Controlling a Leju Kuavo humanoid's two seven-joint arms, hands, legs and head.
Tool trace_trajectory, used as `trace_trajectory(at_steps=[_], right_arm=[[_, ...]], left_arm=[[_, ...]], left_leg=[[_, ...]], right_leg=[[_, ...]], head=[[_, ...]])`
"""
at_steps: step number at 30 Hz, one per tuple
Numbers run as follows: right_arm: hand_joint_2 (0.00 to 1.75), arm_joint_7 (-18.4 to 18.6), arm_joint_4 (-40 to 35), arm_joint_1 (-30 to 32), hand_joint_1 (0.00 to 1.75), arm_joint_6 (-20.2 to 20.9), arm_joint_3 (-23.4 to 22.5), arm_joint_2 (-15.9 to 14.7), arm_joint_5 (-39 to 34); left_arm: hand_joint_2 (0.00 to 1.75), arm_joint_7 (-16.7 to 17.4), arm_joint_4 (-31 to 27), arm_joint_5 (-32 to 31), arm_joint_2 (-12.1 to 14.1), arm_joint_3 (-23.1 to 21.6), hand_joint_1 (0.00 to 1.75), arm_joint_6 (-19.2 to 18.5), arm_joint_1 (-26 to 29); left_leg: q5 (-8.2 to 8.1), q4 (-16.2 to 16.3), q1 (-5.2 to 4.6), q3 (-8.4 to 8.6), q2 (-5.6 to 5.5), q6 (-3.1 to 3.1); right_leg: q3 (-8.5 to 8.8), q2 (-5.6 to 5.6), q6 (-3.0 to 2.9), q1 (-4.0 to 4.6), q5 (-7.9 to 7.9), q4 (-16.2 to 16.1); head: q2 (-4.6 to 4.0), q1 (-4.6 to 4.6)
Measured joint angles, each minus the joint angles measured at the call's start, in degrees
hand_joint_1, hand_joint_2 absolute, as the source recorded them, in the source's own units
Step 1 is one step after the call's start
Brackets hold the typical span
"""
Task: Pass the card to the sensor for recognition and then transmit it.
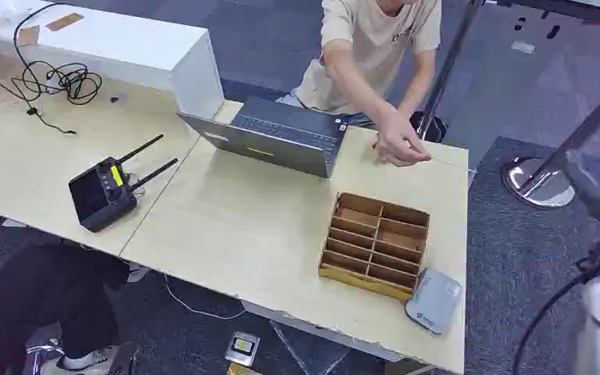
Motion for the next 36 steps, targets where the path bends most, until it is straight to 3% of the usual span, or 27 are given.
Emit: trace_trajectory(at_steps=[9, 12, 22, 27, 36], right_arm=[[1.75, 0.5, -5.9, -4.1, 0.0, -1.7, 18.0, 2.5, 2.2], [1.75, 0.6, -6.4, -4.6, 0.0, -1.8, 19.9, 3.0, 2.1], [1.75, 1.5, -8.0, -6.3, 0.0, -1.6, 35.9, 4.4, 8.0], [1.75, 3.4, -7.2, -6.4, 0.0, -2.3, 41.8, 4.3, 16.1], [1.75, 6.6, -4.8, -6.8, 0.0, -4.4, 47.1, 4.0, 26.3]], left_arm=[[0.0, 0.0, 0.0, -1.2, 0.3, -2.0, 0.0, -0.5, -0.2], [0.0, 0.0, 0.0, -1.4, 0.3, -2.2, 0.0, -0.5, 0.0], [0.0, 0.0, 0.2, -2.2, 0.8, -4.3, 0.0, -1.0, -0.4], [0.0, 0.0, 0.2, -2.4, 0.9, -5.5, 0.0, -1.2, -0.4], [0.0, -1.0, 0.3, -2.3, 0.9, -6.3, 0.0, -1.4, -0.4]], left_leg=[[0.01, 0.0, 0.04, 0.06, 0.03, -0.01], [0.01, 0.0, 0.04, -0.07, -0.04, -0.01], [0.01, 0.0, 0.09, -0.04, 0.01, -0.01], [0.01, 0.0, 0.09, -0.03, 0.03, -0.02], [0.01, 0.0, 0.09, -0.04, 0.02, -0.02]], right_leg=[[-0.09, 0.0, -0.02, 0.03, -0.01, 0.0], [-0.04, -0.07, -0.01, 0.1, -0.01, 0.0], [-0.11, -0.04, -0.03, 0.1, -0.01, 0.0], [-0.11, -0.03, -0.03, 0.1, -0.02, 0.0], [-0.12, -0.02, -0.03, 0.09, -0.01, 0.0]], head=[[0.0, 0.0], [0.0, 0.04], [0.0, 0.02], [0.0, 0.0], [0.0, 0.02]])
